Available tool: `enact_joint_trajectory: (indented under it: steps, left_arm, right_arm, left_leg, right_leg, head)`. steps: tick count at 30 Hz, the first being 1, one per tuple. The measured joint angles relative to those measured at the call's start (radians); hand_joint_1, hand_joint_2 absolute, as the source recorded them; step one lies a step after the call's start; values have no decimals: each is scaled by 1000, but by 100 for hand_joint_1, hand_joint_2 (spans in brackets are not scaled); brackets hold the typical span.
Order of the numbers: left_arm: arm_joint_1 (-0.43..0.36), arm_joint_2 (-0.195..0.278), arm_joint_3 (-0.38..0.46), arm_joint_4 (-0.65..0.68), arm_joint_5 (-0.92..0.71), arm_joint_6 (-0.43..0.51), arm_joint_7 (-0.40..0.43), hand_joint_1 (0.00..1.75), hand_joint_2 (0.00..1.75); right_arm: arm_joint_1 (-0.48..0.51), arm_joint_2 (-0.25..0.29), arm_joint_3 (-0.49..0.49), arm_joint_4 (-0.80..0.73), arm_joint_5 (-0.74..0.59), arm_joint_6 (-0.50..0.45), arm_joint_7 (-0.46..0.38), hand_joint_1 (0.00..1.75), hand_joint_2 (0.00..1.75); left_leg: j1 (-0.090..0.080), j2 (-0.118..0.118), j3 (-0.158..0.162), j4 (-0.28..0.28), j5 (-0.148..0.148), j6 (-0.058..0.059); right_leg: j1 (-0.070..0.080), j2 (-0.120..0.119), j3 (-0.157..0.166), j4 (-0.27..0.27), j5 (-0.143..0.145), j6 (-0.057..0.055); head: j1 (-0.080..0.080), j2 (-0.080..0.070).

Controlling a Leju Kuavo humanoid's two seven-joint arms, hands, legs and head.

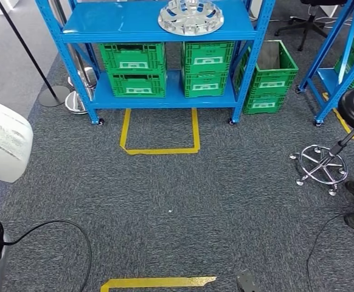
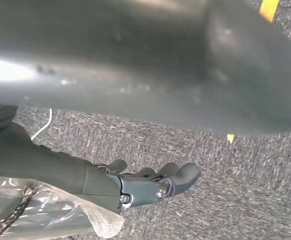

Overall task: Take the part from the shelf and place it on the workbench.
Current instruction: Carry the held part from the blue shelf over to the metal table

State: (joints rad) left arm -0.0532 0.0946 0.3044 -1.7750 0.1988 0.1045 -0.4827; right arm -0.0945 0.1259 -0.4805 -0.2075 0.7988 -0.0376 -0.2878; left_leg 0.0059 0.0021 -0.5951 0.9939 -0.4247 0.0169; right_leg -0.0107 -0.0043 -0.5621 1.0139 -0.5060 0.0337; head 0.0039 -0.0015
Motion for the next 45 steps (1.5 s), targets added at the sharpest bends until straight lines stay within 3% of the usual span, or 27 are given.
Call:
enact_joint_trajectory:
  steps: [2,4,5,6,8,9,10,12,14,16,18,19,21,23,26,27,29,30,32,34,36,37,38,40,42,43,45]
  left_arm:
    - [3,0,1,-4,0,1,0,175,175]
    - [8,-1,1,-5,0,1,0,175,175]
    - [11,-1,1,-5,1,1,0,175,175]
    - [13,-2,1,-5,0,1,0,175,175]
    - [16,-2,1,-5,0,1,0,175,175]
    - [16,-2,2,-6,0,1,0,175,175]
    - [16,-2,2,-6,0,1,0,175,175]
    - [16,-1,2,-8,0,1,0,175,175]
    - [19,0,3,-9,0,1,0,175,175]
    - [21,1,4,-10,0,1,0,175,175]
    - [22,1,4,-11,0,2,0,175,175]
    - [23,1,4,-11,-1,2,0,175,175]
    - [27,0,4,-11,-1,3,0,175,175]
    - [28,0,4,-11,-2,3,0,175,175]
    - [26,1,4,-13,-3,4,0,175,175]
    - [25,1,4,-14,-4,4,0,175,175]
    - [26,1,6,-15,-5,6,0,175,175]
    - [27,1,7,-17,-6,7,0,175,175]
    - [25,1,10,-21,-9,9,-1,175,175]
    - [24,0,11,-22,-11,9,-2,175,175]
    - [26,-1,11,-22,-12,9,-3,175,175]
    - [26,-1,11,-22,-12,9,-3,175,175]
    - [27,-2,11,-23,-13,10,-3,175,175]
    - [27,-2,11,-23,-16,11,-4,175,175]
    - [28,-2,12,-25,-19,14,-5,175,175]
    - [32,-2,13,-27,-20,15,-7,175,175]
    - [52,2,24,-37,-16,15,-12,175,175]
  right_arm:
    - [-1,0,1,0,0,0,-1,0,0]
    - [0,0,2,0,0,-1,-1,0,0]
    - [1,0,3,0,0,-1,-1,0,0]
    - [1,0,4,0,0,-1,-1,0,0]
    - [2,0,6,0,0,-1,-1,0,0]
    - [1,0,6,0,0,-1,-1,0,0]
    - [0,0,6,0,0,-1,-1,0,0]
    - [0,0,7,0,0,0,-1,0,0]
    - [1,0,7,0,0,-1,-1,0,0]
    - [-1,0,7,-1,0,-2,-1,0,0]
    - [1,0,8,-1,0,-2,-2,0,0]
    - [3,0,8,-1,-1,-2,-2,0,0]
    - [6,0,7,-1,-2,-2,-2,0,0]
    - [5,0,8,-1,-4,-1,-2,0,0]
    - [2,0,8,-1,-6,-1,-3,0,0]
    - [1,0,8,-1,-6,-1,-3,0,0]
    - [0,0,9,-2,-6,-1,-3,0,0]
    - [-2,0,10,-2,-6,-2,-4,0,0]
    - [-5,0,13,-2,-7,-3,-6,0,0]
    - [-3,0,14,-2,-7,-4,-7,0,0]
    - [1,0,15,-2,-7,-6,-7,0,0]
    - [1,0,15,-2,-7,-7,-7,0,0]
    - [1,0,15,-2,-7,-8,-7,0,0]
    - [-1,-1,15,-2,-7,-10,-7,0,0]
    - [-2,-2,16,-2,-7,-12,-6,0,0]
    - [-2,-2,16,-2,-7,-15,-5,0,0]
    - [-1,5,20,-2,-2,-23,5,0,0]
  left_leg:
    - [6,-5,3,-15,10,6]
    - [6,-13,-3,-14,13,7]
    - [6,-19,-6,-13,14,5]
    - [7,-26,-8,-11,15,3]
    - [10,-44,-12,-4,16,-3]
    - [9,-52,-15,0,16,-9]
    - [9,-61,-18,6,16,-15]
    - [8,-77,-25,9,21,-30]
    - [12,-87,-29,8,26,-43]
    - [13,-59,-47,47,-2,-51]
    - [12,-22,-94,167,-73,-56]
    - [12,-16,-120,236,-106,-58]
    - [12,-12,-137,300,-124,-59]
    - [11,-3,-83,219,-78,-54]
    - [0,50,12,43,-30,-39]
    - [-5,59,20,24,-31,-33]
    - [-8,44,14,22,-30,-18]
    - [-6,34,12,20,-28,-12]
    - [-2,15,10,15,-21,1]
    - [-3,-6,5,15,-18,9]
    - [-6,-31,2,16,-15,13]
    - [-8,-44,1,16,-14,14]
    - [-10,-57,1,17,-13,13]
    - [-12,-81,0,19,-11,10]
    - [-10,-103,-6,22,-8,1]
    - [-7,-115,-10,21,-4,-5]
    - [-4,-129,-17,21,1,-19]
  right_leg:
    - [-1,2,-38,84,-57,4]
    - [-2,2,-95,215,-120,9]
    - [-2,2,-111,254,-130,11]
    - [-3,3,-108,254,-121,13]
    - [-8,15,-47,145,-59,15]
    - [-11,34,-9,75,-37,15]
    - [-14,50,18,23,-24,13]
    - [-13,64,40,-10,-25,2]
    - [-11,43,44,-9,-17,-15]
    - [-12,23,42,-12,-9,-30]
    - [-10,1,40,-13,-6,-35]
    - [-8,-11,38,-13,-6,-36]
    - [-6,-35,36,-12,-7,-36]
    - [-4,-58,37,-12,-8,-36]
    - [3,-86,41,-11,-14,-28]
    - [6,-94,42,-11,-15,-24]
    - [8,-113,43,-13,-16,-15]
    - [7,-106,40,-9,-22,-9]
    - [4,-59,14,47,-63,0]
    - [2,-10,-48,177,-126,1]
    - [2,2,-96,268,-149,-2]
    - [3,5,-96,262,-132,-6]
    - [4,12,-77,218,-99,-11]
    - [5,61,-13,82,-33,-28]
    - [7,101,29,1,-11,-36]
    - [9,101,34,-7,-13,-36]
    - [8,76,40,-17,-4,-38]
  head:
    - [1,0]
    - [1,0]
    - [1,0]
    - [1,0]
    - [1,0]
    - [1,0]
    - [0,0]
    - [-1,0]
    - [-1,0]
    - [-5,0]
    - [-10,0]
    - [-11,0]
    - [-11,0]
    - [-11,0]
    - [-12,0]
    - [-12,0]
    - [-12,0]
    - [-12,0]
    - [-11,0]
    - [-10,0]
    - [-10,0]
    - [-10,0]
    - [-10,0]
    - [-11,0]
    - [-12,0]
    - [-11,0]
    - [-12,0]
